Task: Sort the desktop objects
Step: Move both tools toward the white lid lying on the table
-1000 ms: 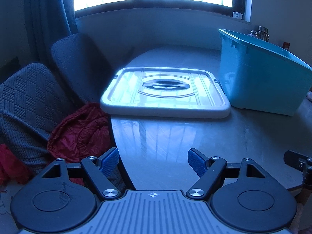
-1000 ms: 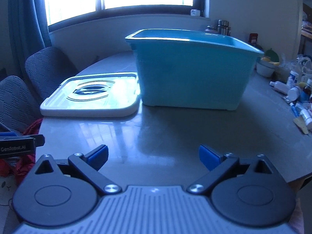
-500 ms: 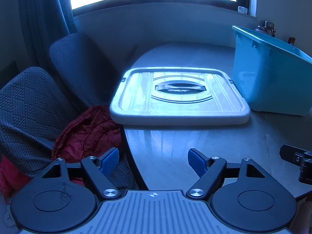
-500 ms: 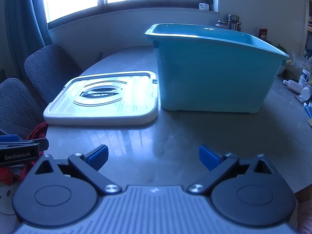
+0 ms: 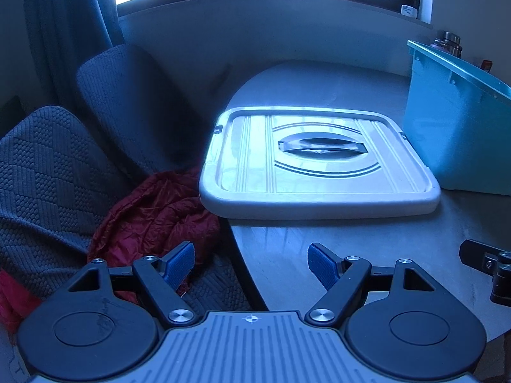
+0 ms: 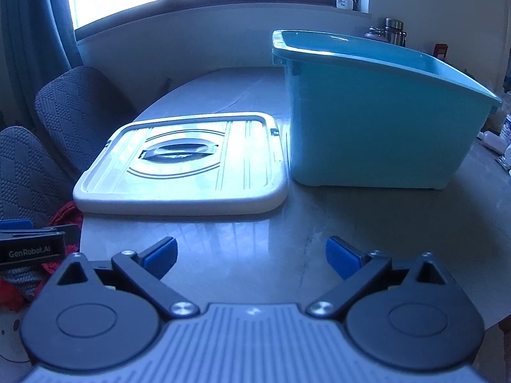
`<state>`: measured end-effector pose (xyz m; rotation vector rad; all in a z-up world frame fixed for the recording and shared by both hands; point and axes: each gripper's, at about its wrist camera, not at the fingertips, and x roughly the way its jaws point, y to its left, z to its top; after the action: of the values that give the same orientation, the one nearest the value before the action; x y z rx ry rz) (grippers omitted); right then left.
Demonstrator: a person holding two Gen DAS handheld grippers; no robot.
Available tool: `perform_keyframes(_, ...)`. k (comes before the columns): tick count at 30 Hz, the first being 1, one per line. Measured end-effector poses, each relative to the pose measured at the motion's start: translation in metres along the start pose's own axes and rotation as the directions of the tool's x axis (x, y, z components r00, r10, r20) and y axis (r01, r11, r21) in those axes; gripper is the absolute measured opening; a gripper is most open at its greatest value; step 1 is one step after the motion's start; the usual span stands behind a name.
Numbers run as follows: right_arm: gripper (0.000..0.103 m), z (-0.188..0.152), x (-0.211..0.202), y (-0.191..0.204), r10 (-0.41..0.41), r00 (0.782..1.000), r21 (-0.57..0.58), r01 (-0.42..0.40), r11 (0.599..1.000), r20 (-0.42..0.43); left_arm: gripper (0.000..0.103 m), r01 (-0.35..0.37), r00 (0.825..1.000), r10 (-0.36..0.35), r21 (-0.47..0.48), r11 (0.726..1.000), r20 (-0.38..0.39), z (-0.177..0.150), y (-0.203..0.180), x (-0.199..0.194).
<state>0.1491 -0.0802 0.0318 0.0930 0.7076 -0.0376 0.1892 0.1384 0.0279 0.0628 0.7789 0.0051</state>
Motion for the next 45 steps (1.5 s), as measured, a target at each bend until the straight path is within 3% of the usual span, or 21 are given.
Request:
perform_keyframes(21, 0.1, 0.032, 0.051, 0.017, -0.033, 0.999, 0.027, 0.034, 0.999, -0.043, 0.08, -0.006, 1.0, 0.006, 0.0, 1.0, -0.021, 0.041, 0.029, 0.05)
perform_keyframes(45, 0.1, 0.06, 0.097, 0.02, -0.093, 0.993, 0.102, 0.1, 0.99, -0.073, 0.08, 0.046, 0.998, -0.045, 0.039, 0.998, -0.039, 0.08, 0.05, 0.095)
